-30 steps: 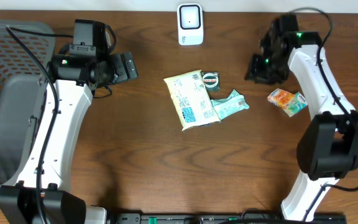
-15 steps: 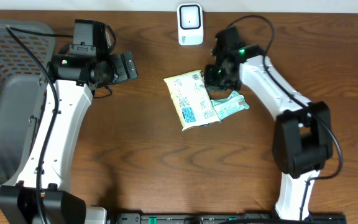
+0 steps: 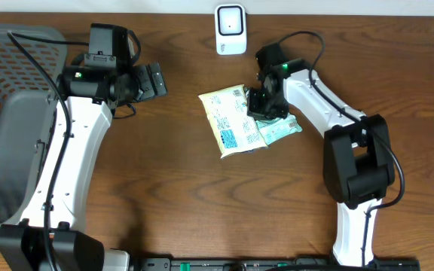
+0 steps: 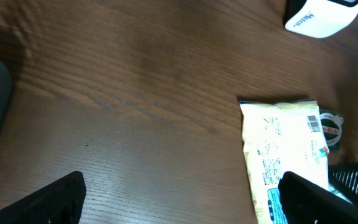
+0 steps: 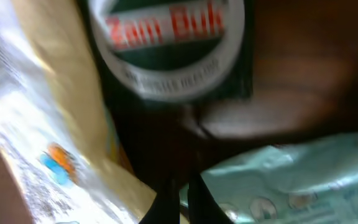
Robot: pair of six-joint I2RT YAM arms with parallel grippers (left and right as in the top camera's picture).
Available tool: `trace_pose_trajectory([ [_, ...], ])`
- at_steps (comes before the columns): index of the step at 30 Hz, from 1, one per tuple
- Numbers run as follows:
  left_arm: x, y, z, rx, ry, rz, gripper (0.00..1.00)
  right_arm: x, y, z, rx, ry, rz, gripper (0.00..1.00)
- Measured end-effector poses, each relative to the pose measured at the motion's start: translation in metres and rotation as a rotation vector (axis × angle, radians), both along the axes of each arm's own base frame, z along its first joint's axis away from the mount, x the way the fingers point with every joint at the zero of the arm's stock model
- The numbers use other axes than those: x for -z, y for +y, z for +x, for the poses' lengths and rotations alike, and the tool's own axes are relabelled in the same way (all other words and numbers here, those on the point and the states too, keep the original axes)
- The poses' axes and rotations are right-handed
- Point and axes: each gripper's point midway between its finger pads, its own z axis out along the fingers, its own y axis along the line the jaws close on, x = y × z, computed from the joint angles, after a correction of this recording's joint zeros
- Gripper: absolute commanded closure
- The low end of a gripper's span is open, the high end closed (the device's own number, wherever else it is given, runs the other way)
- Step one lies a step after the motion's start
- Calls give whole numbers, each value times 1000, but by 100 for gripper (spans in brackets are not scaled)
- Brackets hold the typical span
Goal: Scan the item barcode
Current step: 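Grasp the light green Fresh wipes pack with the right gripper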
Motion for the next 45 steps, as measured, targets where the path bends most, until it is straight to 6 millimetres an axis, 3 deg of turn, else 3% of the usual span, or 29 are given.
trace_pose_trajectory([
  [6,0,0,0,0,0,0,2,3,-15,-39,-55,139,-88,99],
  [12,0,0,0,0,0,0,2,0,-33,-63,-116,237,-135,94],
  [21,0,0,0,0,0,0,2,-2,-87,-56,-54,277,-160,95],
  [25,0,0,0,0,0,0,2,-4,-90,-54,-84,273,-99,92],
  [27,0,0,0,0,0,0,2,-7,-85,-52,-104,256,-68,85],
  [31,0,0,0,0,0,0,2,-27,-82,-38,-119,159,-21,48],
  [33,0,0,0,0,0,0,2,-38,-85,-29,-101,104,-3,39],
  [38,0,0,0,0,0,0,2,-50,-102,-11,-28,38,22,32],
  [45,0,0,0,0,0,0,2,-24,-94,-15,-17,63,71,29],
])
